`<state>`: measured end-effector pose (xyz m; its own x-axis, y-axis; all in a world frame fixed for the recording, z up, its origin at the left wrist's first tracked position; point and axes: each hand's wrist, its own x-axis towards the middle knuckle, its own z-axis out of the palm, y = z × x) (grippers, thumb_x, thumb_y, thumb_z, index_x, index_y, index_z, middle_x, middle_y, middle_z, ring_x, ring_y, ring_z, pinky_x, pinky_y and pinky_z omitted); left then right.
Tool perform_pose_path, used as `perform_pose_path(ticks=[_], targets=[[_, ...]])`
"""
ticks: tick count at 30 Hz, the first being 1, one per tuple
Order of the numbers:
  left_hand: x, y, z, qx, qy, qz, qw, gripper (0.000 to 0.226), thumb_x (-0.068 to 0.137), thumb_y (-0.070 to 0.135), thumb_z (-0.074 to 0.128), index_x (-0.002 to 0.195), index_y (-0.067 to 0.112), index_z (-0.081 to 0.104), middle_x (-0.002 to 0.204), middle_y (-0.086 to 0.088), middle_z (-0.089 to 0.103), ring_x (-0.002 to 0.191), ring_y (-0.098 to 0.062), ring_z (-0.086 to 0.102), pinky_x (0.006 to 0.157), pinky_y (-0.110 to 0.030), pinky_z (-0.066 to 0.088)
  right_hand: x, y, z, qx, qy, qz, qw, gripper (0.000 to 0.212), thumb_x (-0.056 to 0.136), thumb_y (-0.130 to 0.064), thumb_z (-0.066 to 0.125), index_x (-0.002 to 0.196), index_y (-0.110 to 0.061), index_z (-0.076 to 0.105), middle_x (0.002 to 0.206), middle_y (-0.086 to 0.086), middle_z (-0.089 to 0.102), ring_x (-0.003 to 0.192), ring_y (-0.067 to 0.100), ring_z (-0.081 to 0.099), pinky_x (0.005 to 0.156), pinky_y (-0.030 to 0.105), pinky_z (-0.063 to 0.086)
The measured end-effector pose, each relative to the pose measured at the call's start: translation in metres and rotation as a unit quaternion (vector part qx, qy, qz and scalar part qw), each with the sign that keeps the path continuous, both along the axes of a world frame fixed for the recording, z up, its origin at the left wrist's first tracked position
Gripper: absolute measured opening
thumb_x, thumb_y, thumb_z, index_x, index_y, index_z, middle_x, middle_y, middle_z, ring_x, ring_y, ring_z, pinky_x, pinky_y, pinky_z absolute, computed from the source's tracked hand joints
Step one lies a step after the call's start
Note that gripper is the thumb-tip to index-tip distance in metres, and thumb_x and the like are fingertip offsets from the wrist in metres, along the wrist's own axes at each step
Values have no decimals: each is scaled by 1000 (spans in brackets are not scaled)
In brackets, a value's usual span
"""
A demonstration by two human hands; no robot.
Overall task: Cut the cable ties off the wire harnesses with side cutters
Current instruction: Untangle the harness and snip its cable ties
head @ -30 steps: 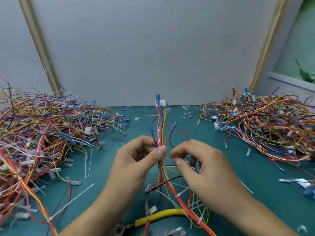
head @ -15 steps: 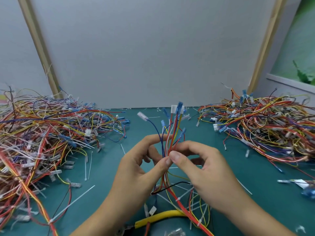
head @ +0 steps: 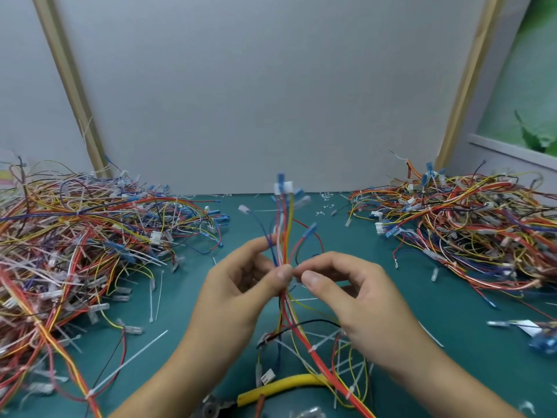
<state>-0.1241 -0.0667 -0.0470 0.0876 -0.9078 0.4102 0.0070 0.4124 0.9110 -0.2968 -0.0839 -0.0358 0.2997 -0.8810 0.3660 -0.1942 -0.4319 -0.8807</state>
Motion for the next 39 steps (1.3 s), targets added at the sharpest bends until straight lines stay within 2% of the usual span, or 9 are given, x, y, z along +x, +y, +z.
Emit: perform_pose_path(ticks=[4,11,14,17,20,23,28,34,39], targets=[[10,-8,6,87,129,-1,988,38,73,15,71,110,12,68,81,-5,73,63,-13,61,59,-18,50,-1,-3,-4,7,-1,-29,1000,9,90,-25,70,89,-34,72,86,-17,69,77,1,62,63,17,49],[18,-8,11,133,210,-92,964,48,80,10,62,128,4,56,116,-16,71,111,-28,68,90,-27,56,-2,-10,-9,86,139,3,987,27,80,-31,78,98,-34,59,83,-7,65,58,13,60,57,25,50],[18,-6,10,79,7,1,997,20,93,10,60,110,12,70,103,-4,76,105,-18,70,95,-31,55,0,-21,-7,93,119,10,988,26,82,-8,72,101,-22,62,69,-4,62,50,15,57,51,27,47],[20,0,11,-93,-229,148,958,14,95,29,61,86,22,70,81,10,70,81,-8,64,76,-23,50,8,-46,9,93,55,-54,993,18,84,0,66,98,-11,65,59,-5,60,50,19,59,43,24,46],[17,8,14,-180,-294,72,936,24,89,43,58,79,22,64,73,10,58,71,-9,53,65,-17,37,24,-81,27,139,-29,-97,985,18,85,2,65,102,-5,65,71,6,61,53,26,58,39,24,46],[19,10,13,-108,-369,-59,921,34,78,57,66,84,24,65,77,8,55,72,-14,51,64,-17,37,40,-115,35,151,-71,-136,977,24,90,3,63,113,1,60,81,10,59,51,18,55,51,30,56],[20,7,3,15,-544,-166,823,51,65,72,72,90,28,66,79,9,63,71,-7,58,63,-28,49,53,-137,32,144,-60,-124,980,25,94,-11,64,118,-7,60,110,13,65,87,22,63,69,23,49],[17,0,-5,44,-450,-168,876,13,87,30,70,79,20,68,59,12,60,51,3,49,52,-12,36,30,-83,21,-20,104,-85,991,17,92,-17,66,109,-15,67,110,3,67,101,15,62,93,28,48],[25,-12,-7,89,-316,-1,945,19,91,21,69,73,14,65,55,8,59,42,-7,56,44,-18,40,-6,-14,5,-99,165,-42,980,7,89,-22,69,91,-28,71,88,-11,62,76,7,61,70,14,44]])
